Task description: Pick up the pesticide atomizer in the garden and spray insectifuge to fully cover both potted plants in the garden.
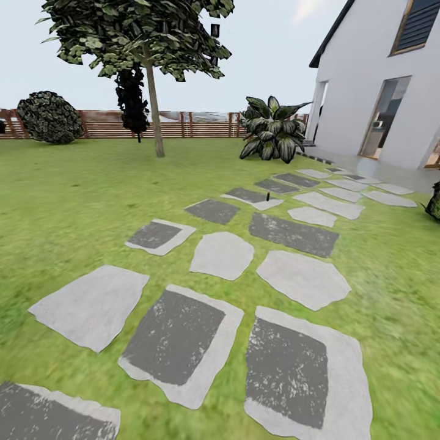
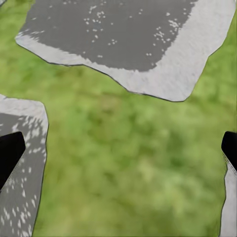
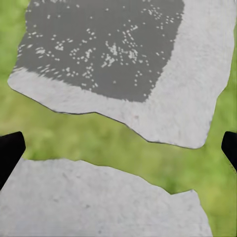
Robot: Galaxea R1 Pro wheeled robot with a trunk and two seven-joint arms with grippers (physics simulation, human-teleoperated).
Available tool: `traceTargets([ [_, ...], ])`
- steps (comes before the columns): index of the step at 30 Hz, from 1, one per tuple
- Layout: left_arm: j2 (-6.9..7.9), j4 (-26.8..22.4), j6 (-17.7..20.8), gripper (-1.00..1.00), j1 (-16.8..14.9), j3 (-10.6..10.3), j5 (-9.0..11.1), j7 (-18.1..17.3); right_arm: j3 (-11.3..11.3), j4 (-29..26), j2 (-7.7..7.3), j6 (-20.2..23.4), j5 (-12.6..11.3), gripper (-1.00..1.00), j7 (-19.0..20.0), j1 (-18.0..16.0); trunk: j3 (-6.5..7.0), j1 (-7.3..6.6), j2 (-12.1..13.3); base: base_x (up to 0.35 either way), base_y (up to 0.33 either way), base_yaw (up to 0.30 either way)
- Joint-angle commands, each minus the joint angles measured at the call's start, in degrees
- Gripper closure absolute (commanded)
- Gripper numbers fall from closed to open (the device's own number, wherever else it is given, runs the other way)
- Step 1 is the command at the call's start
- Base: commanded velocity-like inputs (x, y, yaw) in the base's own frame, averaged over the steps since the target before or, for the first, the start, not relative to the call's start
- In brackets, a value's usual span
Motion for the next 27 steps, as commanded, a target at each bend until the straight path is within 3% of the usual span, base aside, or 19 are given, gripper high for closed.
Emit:
traceTargets([
  [1,0.01,0.04,-0.18,-1.00,-0.03,0.00,0.02,0.02,-0.04,0.04,0.01,-0.16,0.11,-1.00,-0.13,-0.03,-0.05,0.03,-0.02,0.338,0.000,0.000],
  [27,0.03,0.04,-0.18,-1.00,-0.03,0.00,0.04,0.02,-0.12,0.04,0.01,-0.12,0.10,-1.00,-0.36,-0.03,-0.05,0.03,-0.02,0.338,0.000,0.000],
])
